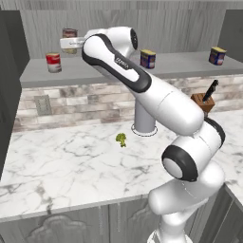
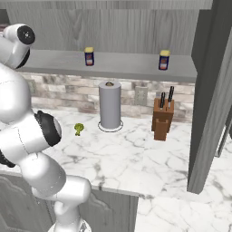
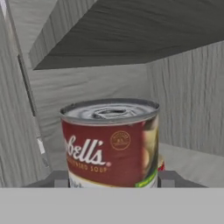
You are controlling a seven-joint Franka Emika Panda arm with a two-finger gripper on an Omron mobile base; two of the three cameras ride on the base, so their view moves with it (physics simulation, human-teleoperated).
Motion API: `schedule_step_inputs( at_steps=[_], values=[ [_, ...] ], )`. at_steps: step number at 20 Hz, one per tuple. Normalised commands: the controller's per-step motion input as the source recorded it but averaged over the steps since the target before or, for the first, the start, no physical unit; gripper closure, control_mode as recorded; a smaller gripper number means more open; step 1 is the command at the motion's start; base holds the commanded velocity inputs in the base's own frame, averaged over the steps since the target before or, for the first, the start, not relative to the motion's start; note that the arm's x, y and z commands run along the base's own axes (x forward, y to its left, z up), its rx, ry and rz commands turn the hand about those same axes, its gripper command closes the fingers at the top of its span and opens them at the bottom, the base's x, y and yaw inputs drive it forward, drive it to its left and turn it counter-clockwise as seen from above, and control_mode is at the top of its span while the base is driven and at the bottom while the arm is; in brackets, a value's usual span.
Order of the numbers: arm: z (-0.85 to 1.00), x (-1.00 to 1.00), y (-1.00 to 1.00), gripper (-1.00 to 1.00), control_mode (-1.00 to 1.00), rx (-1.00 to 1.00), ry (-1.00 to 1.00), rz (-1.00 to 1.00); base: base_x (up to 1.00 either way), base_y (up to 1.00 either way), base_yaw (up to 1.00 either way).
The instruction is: Stack two cans on top of the other two cans in the cabinet.
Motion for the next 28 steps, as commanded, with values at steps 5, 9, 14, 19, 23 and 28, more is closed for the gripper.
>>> schedule_step_inputs(
  at_steps=[5, 9, 14, 19, 23, 28],
  values=[
    [-0.03, 0.19, 0.23, 1.00, -1.00, -0.03, 0.00, 0.03, 0.00, 0.00, 0.00],
    [-0.01, 0.22, 0.21, 1.00, -1.00, -0.07, 0.01, 0.02, 0.00, 0.00, 0.00],
    [-0.02, 0.17, 0.14, 1.00, -1.00, -0.09, 0.01, 0.00, 0.00, 0.00, 0.00],
    [-0.06, 0.07, 0.07, 1.00, -1.00, -0.06, 0.00, 0.00, 0.00, 0.00, 0.00],
    [-0.06, 0.05, 0.08, 1.00, -1.00, -0.01, -0.01, 0.00, 0.00, 0.00, 0.00],
    [-0.05, 0.04, 0.04, 1.00, -1.00, 0.00, -0.02, 0.00, 0.00, 0.00, 0.00]
  ],
)
